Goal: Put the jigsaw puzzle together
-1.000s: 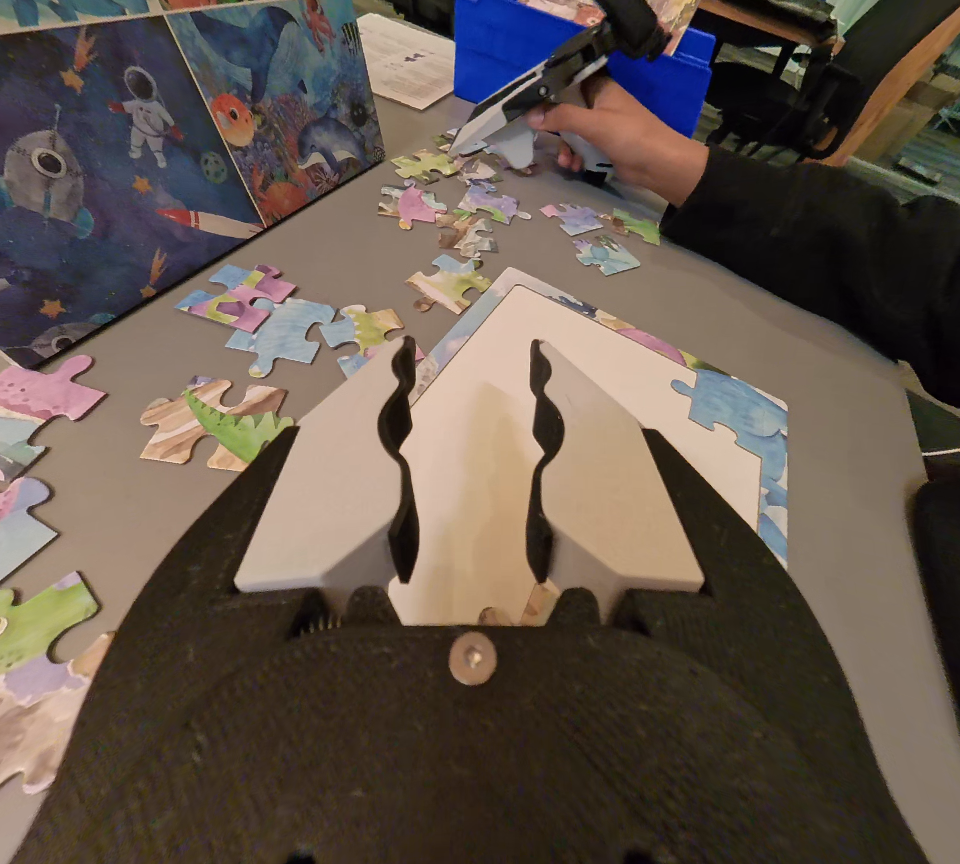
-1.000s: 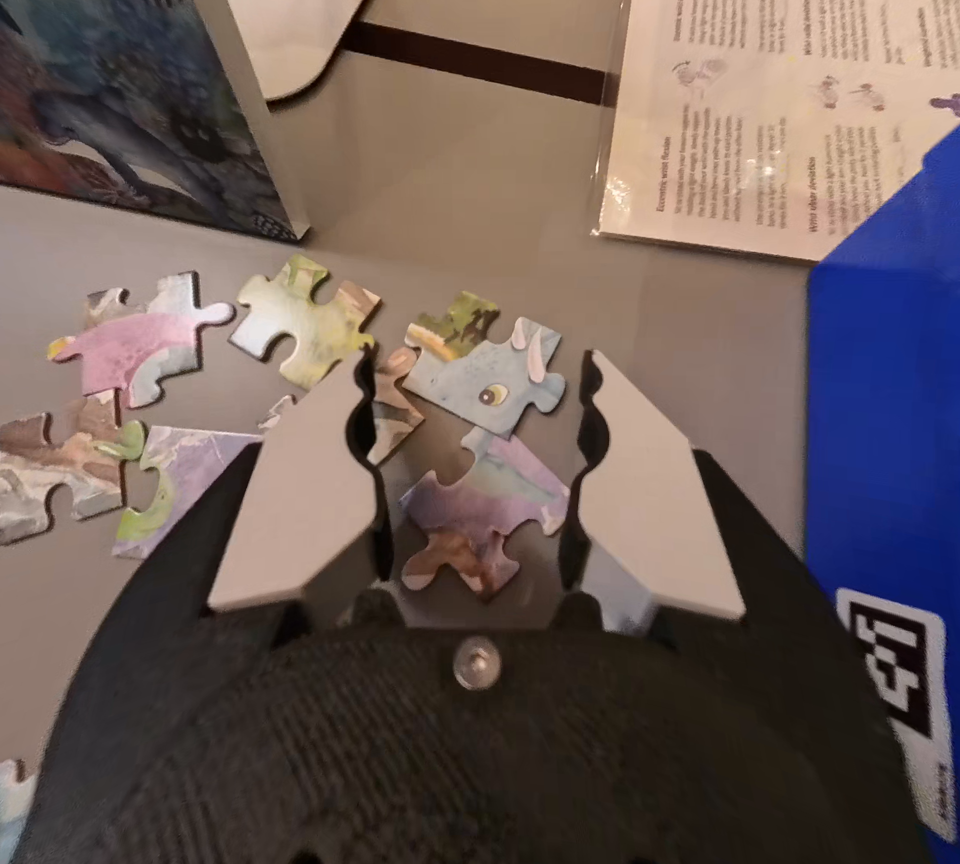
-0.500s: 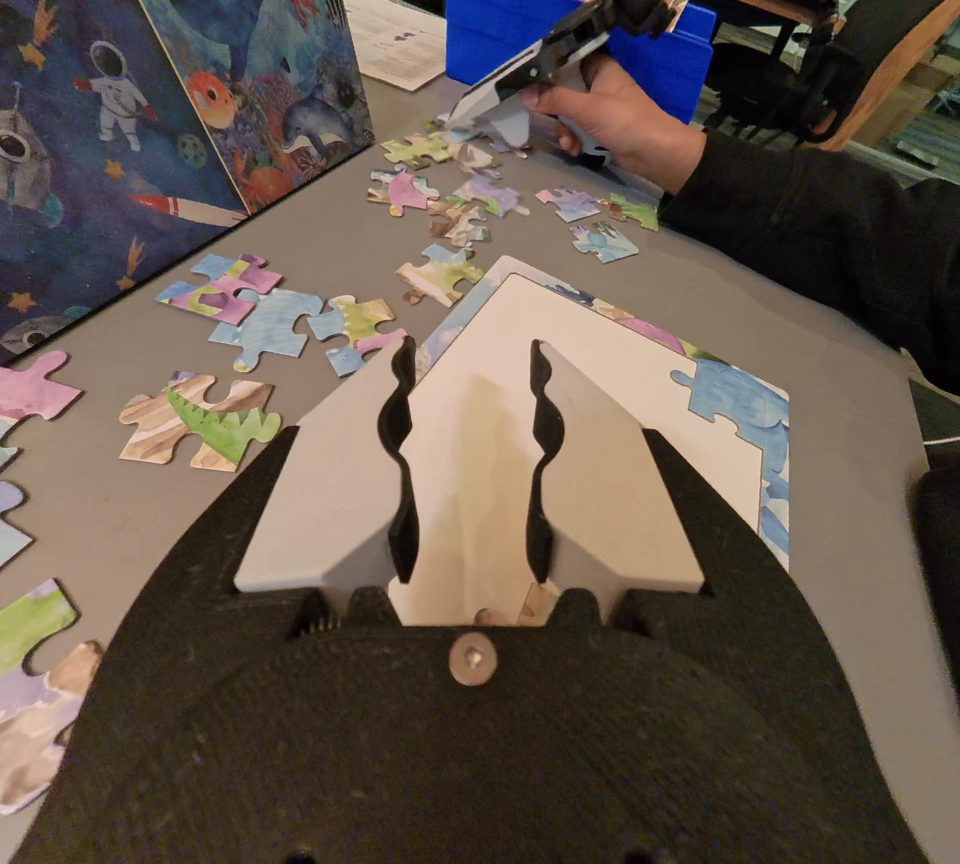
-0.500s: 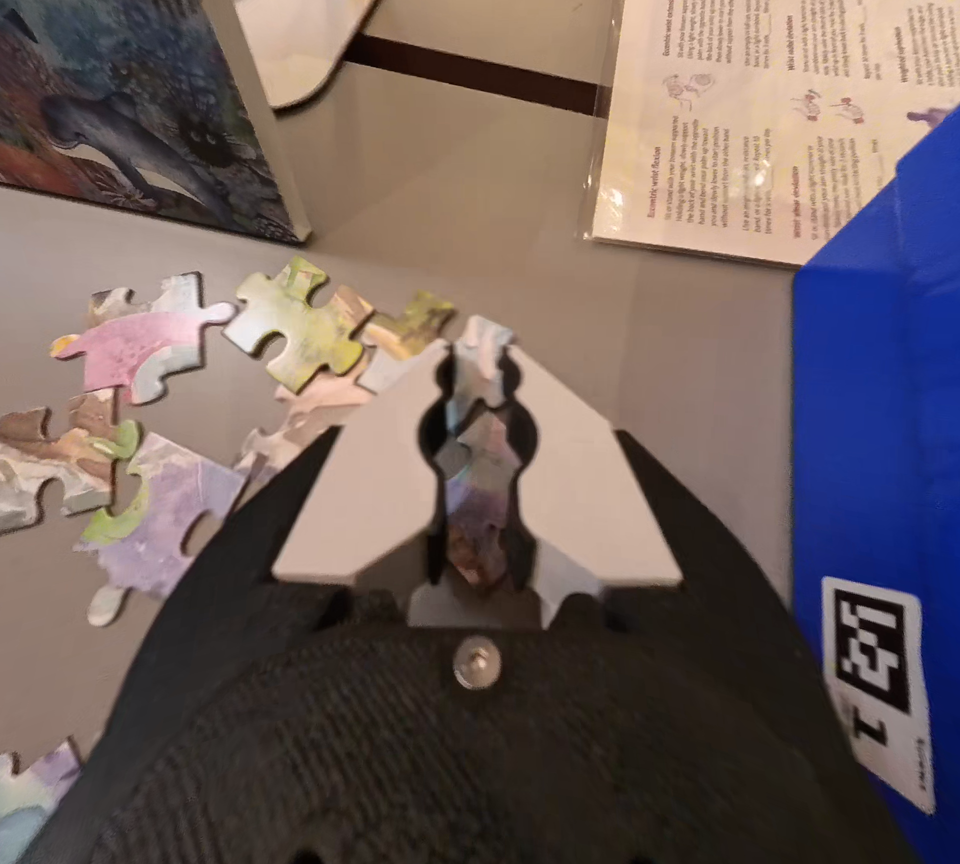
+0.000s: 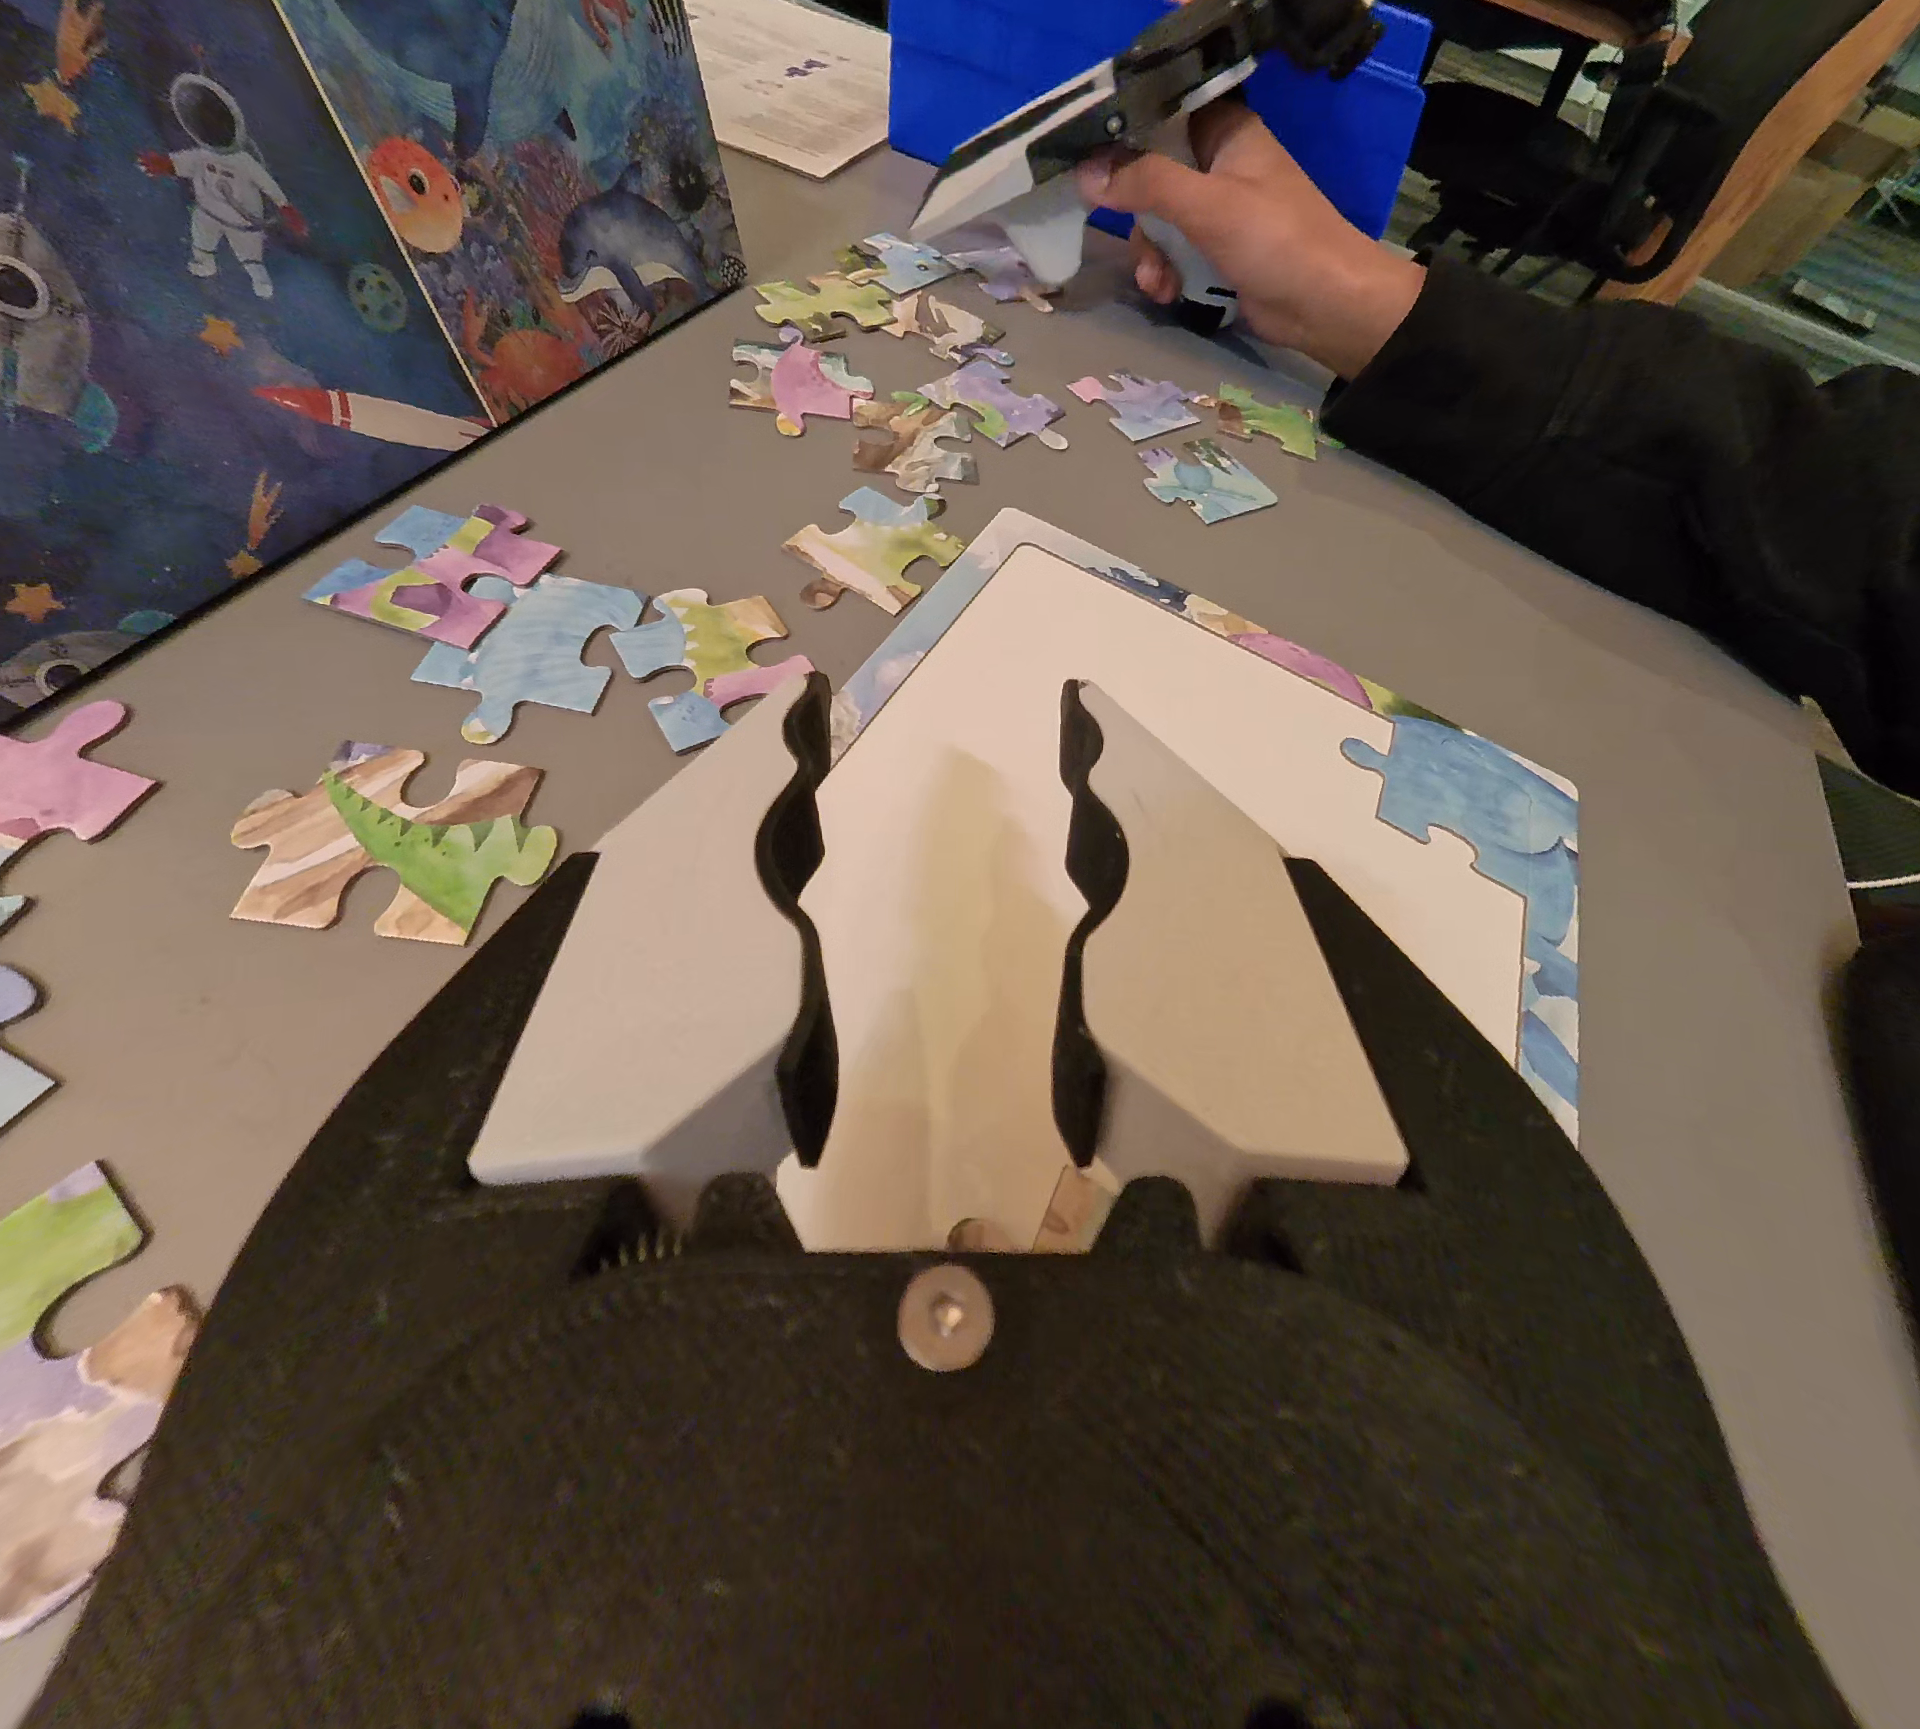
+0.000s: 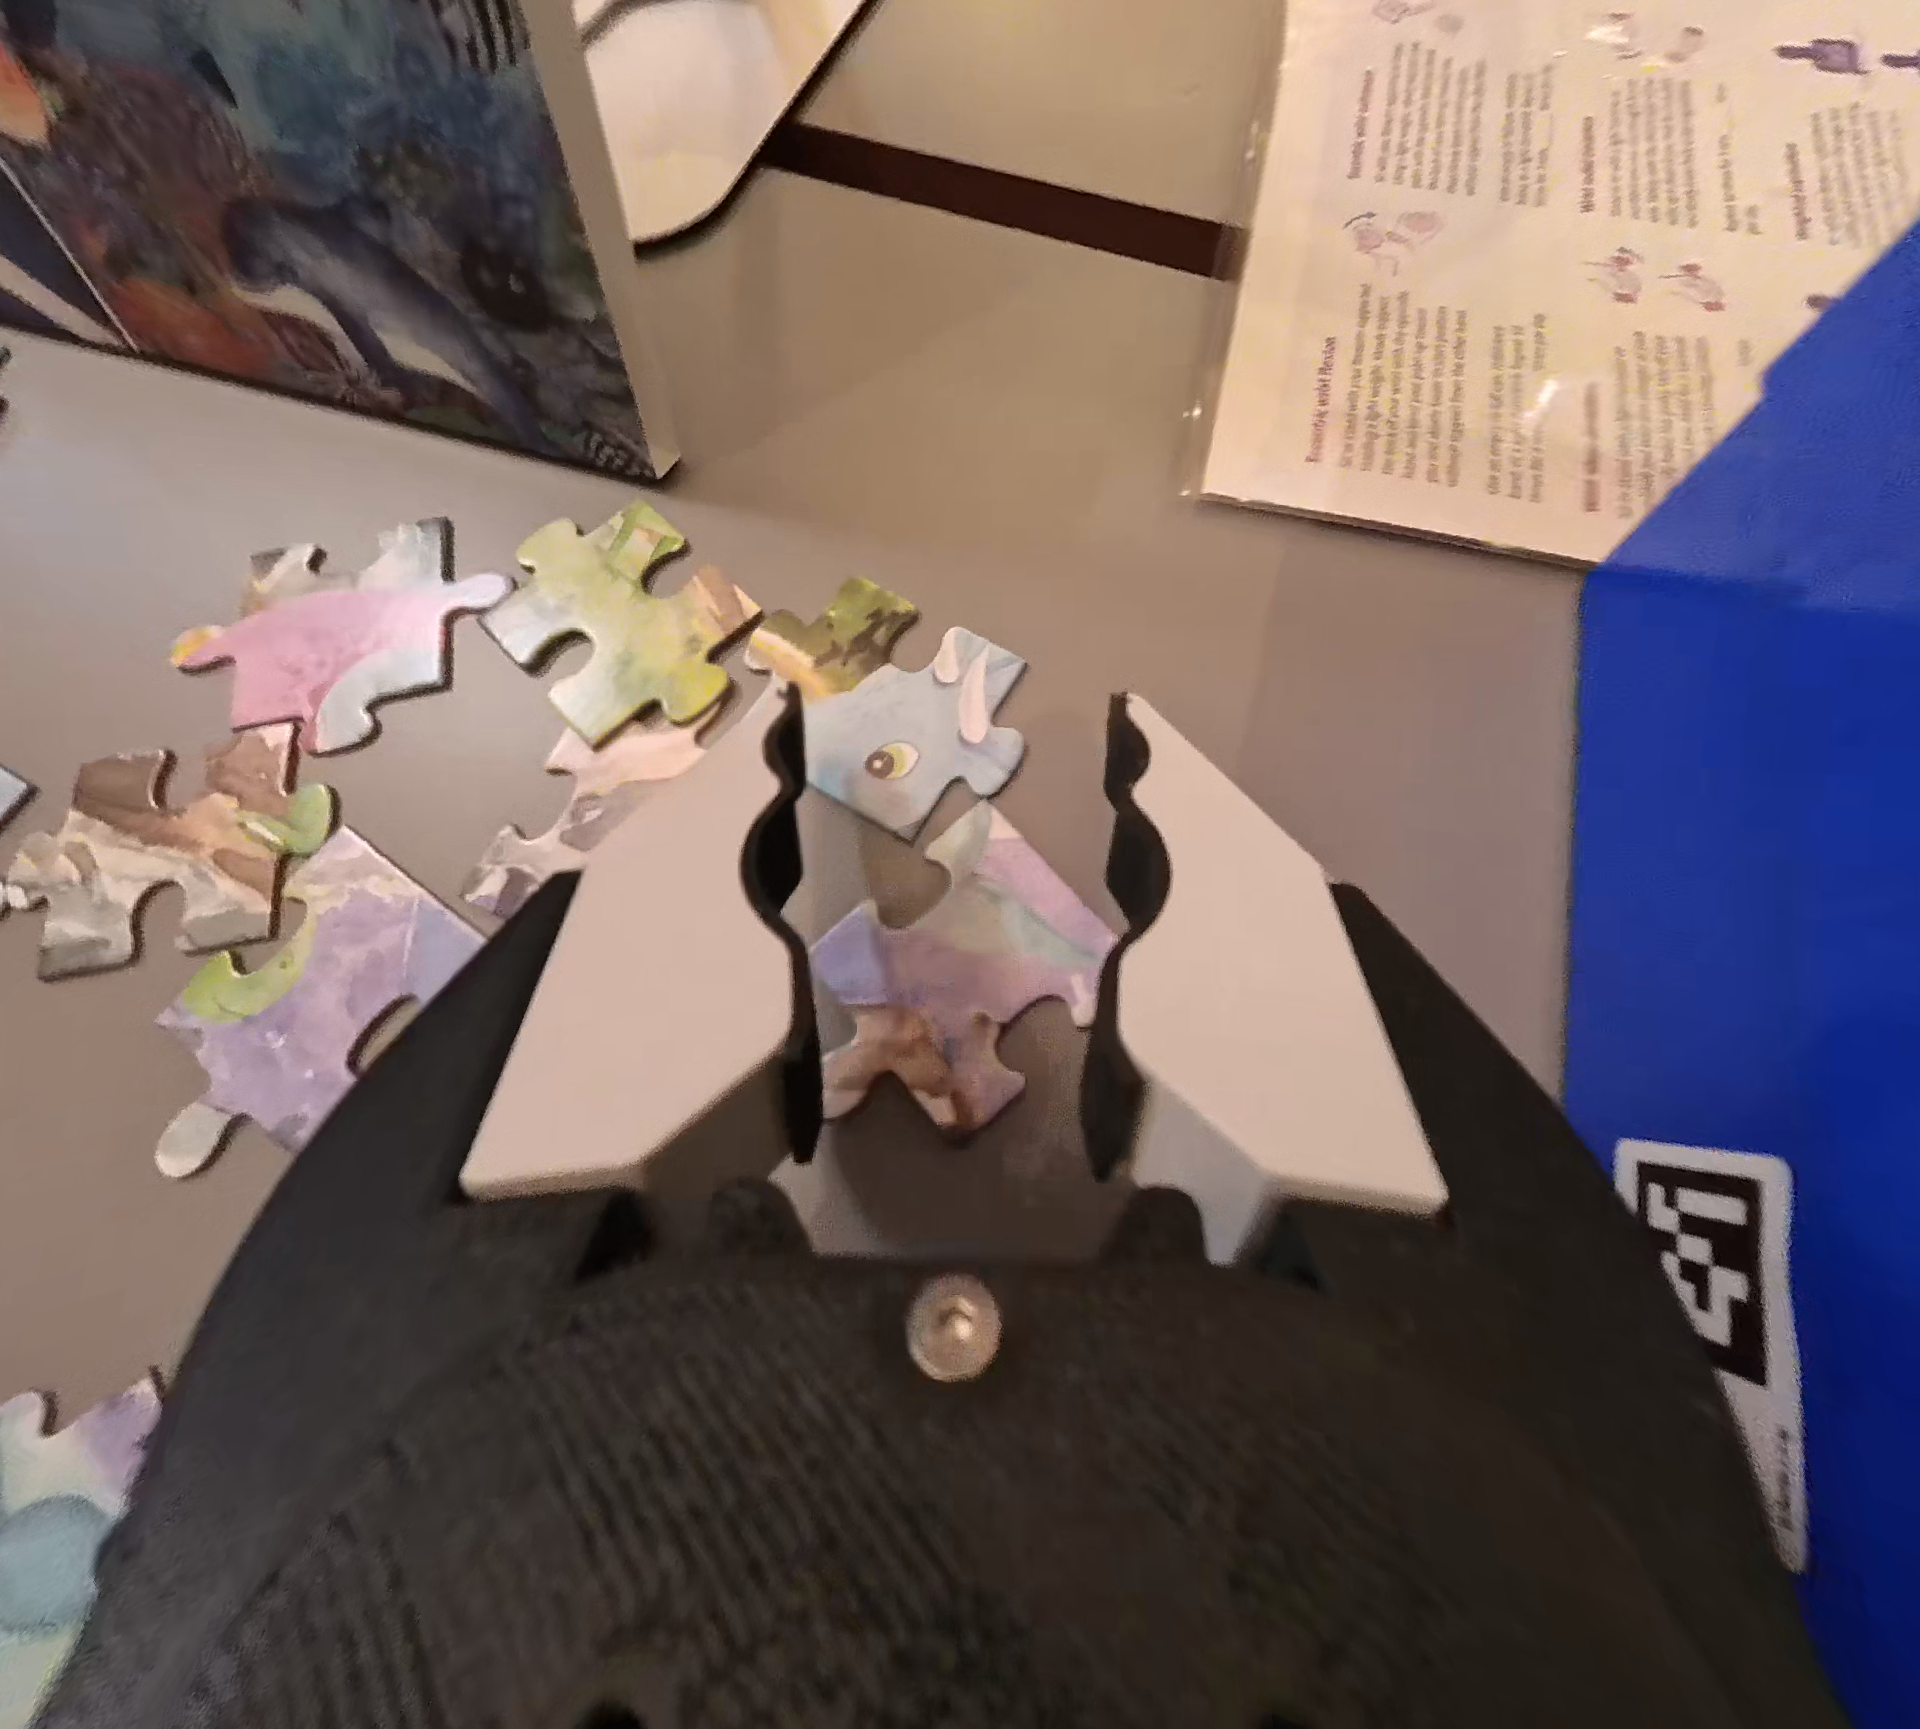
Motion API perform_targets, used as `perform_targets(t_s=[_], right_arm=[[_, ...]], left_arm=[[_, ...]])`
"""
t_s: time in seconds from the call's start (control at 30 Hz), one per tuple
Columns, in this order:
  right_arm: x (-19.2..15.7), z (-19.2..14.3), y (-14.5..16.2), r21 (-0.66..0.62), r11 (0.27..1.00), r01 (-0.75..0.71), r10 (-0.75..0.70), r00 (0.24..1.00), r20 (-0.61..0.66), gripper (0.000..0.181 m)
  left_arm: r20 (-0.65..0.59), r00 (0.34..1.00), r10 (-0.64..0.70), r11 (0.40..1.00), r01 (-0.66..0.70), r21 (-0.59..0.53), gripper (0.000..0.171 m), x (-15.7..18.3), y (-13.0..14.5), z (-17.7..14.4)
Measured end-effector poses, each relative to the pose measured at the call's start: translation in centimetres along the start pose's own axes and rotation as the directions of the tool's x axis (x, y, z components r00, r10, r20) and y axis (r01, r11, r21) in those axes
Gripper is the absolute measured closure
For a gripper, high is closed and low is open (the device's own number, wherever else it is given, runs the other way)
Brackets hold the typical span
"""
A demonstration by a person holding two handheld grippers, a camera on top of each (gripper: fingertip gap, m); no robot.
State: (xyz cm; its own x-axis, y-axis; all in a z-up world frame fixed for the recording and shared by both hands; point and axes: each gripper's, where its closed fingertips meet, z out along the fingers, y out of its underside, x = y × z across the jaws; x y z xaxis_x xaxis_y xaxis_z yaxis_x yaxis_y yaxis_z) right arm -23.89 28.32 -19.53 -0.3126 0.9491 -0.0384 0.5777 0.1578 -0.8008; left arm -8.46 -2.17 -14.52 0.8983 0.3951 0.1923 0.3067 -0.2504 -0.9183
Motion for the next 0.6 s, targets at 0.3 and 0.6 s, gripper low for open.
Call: perform_targets(t_s=[0.3,0.6], right_arm=[[-1.4,0.8,1.0,-0.076,0.994,0.083,-0.080,0.996,0.043,0.129],[-1.5,0.4,0.6,-0.041,0.995,0.091,-0.089,0.995,0.044,0.157]], left_arm=[[0.000,1.000,0.004,1.000,-0.004,-0.001,0.129,0.1,0.0,0.0],[0.002,1.000,0.006,1.000,-0.006,-0.001,0.129,0.0,-0.1,0.0]])
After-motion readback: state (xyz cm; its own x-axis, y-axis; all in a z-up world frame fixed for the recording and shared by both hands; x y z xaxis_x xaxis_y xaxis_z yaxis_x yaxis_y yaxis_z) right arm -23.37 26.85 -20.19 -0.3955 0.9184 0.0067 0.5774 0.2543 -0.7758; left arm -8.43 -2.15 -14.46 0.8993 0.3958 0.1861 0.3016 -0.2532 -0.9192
